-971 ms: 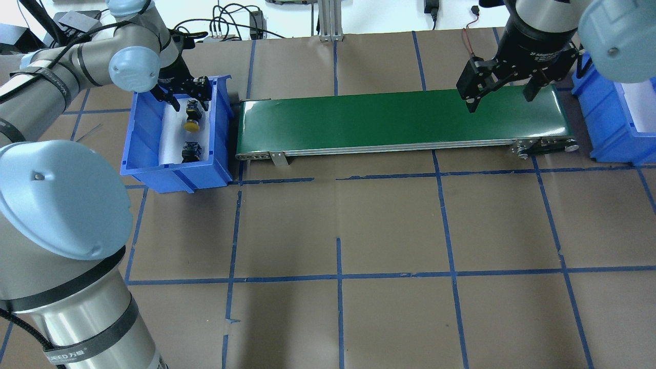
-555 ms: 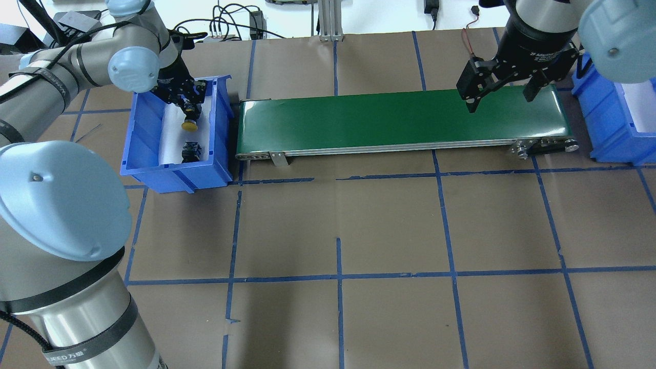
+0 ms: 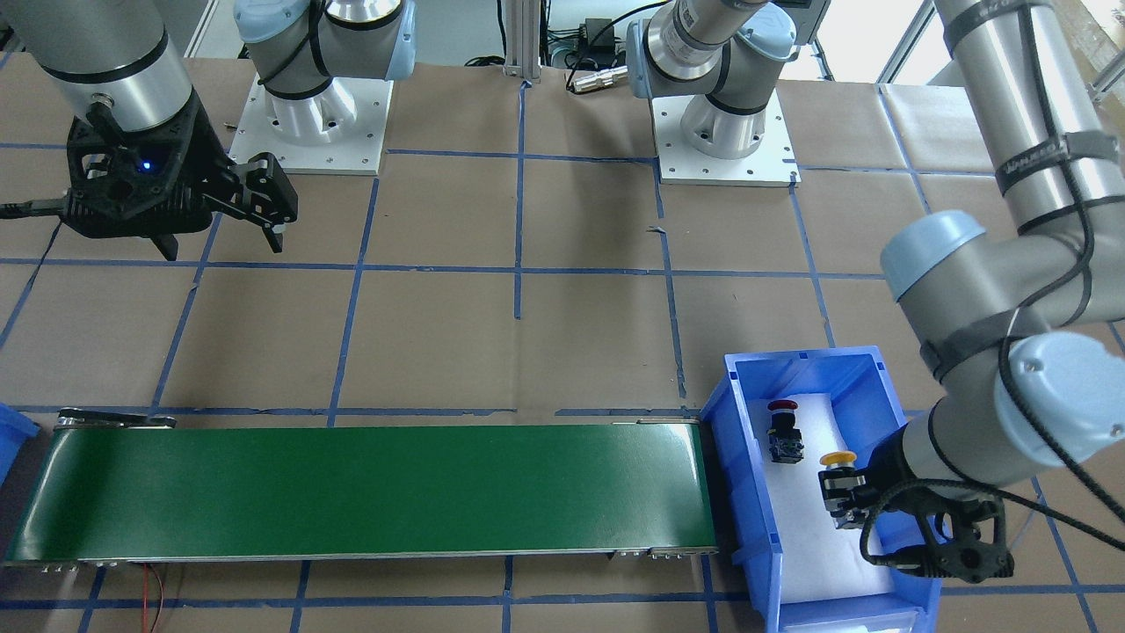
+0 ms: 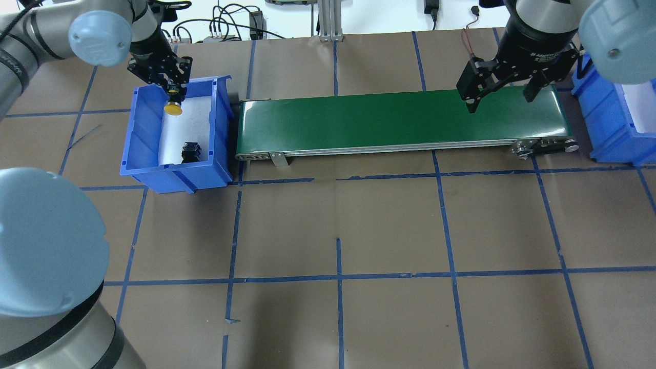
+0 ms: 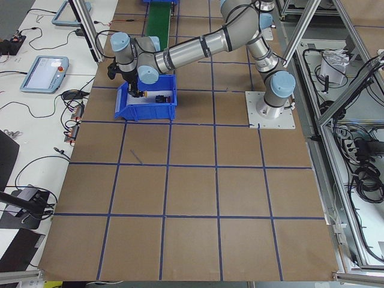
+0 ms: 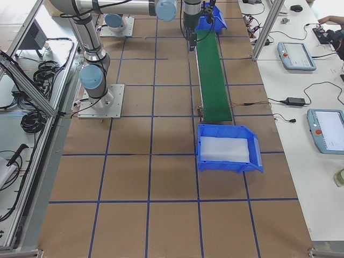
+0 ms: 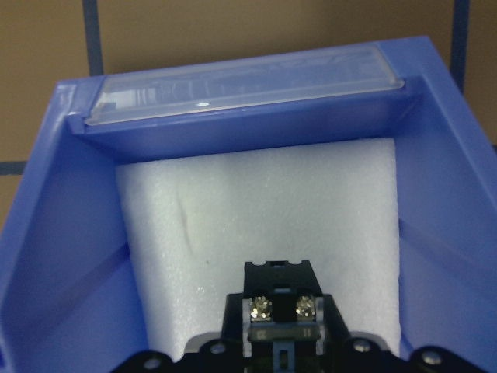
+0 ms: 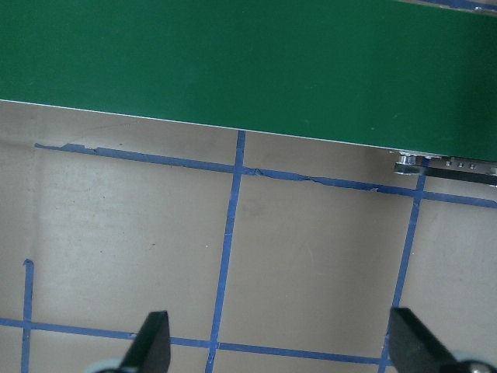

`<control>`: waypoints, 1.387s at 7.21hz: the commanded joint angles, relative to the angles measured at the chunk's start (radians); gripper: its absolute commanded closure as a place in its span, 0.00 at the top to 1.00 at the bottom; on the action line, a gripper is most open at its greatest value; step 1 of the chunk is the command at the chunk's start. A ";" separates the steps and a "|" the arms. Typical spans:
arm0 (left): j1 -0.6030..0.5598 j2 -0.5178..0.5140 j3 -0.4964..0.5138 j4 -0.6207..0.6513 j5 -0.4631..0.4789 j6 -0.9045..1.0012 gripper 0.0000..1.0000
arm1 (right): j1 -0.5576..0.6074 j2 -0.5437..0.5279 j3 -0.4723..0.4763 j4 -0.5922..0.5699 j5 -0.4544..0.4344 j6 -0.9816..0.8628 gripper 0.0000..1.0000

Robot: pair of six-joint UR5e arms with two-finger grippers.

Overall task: Transport two buttons from left to right
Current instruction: 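Carry the yellow button onto the green conveyor and release it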

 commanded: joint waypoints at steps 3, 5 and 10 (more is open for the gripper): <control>-0.145 0.139 0.027 -0.144 -0.006 -0.233 0.15 | 0.000 0.000 0.001 0.000 0.000 0.000 1.00; -0.237 0.047 0.026 -0.021 -0.012 -0.348 0.16 | 0.000 0.000 0.001 0.000 0.000 0.000 1.00; -0.309 -0.105 0.010 0.123 -0.003 -0.445 0.45 | 0.000 0.000 0.001 0.000 0.000 0.000 1.00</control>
